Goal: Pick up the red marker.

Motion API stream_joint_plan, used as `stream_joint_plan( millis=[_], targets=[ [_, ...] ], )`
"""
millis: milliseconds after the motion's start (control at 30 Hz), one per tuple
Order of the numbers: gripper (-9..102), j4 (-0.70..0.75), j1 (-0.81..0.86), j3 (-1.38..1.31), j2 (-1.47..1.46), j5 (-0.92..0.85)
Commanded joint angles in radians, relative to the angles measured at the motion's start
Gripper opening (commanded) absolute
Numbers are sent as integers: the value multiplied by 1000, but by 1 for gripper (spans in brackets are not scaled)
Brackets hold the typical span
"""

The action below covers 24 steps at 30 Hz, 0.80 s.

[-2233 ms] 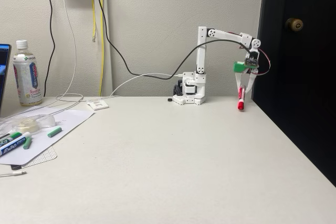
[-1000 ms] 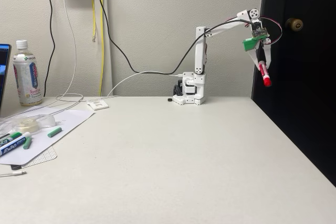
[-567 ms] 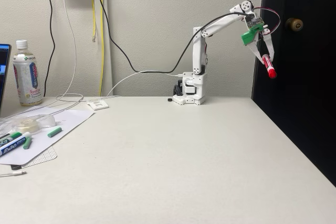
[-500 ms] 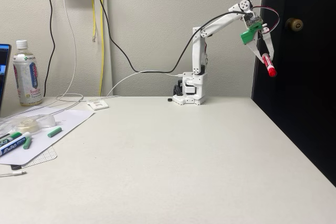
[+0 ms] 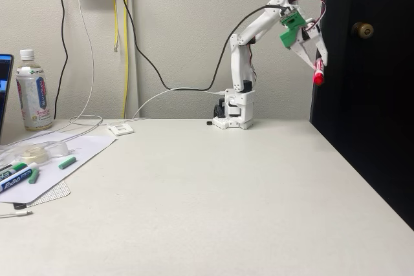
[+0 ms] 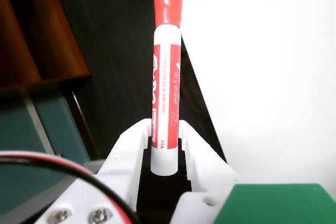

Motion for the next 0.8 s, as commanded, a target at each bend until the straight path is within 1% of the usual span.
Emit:
stream_joint_plan(
  millis=[0, 500, 767],
  targets=[
    [0, 2, 67, -46, 63, 3],
    [0, 2, 385, -15, 199, 3],
    [0, 2, 540, 60, 282, -15]
  ],
)
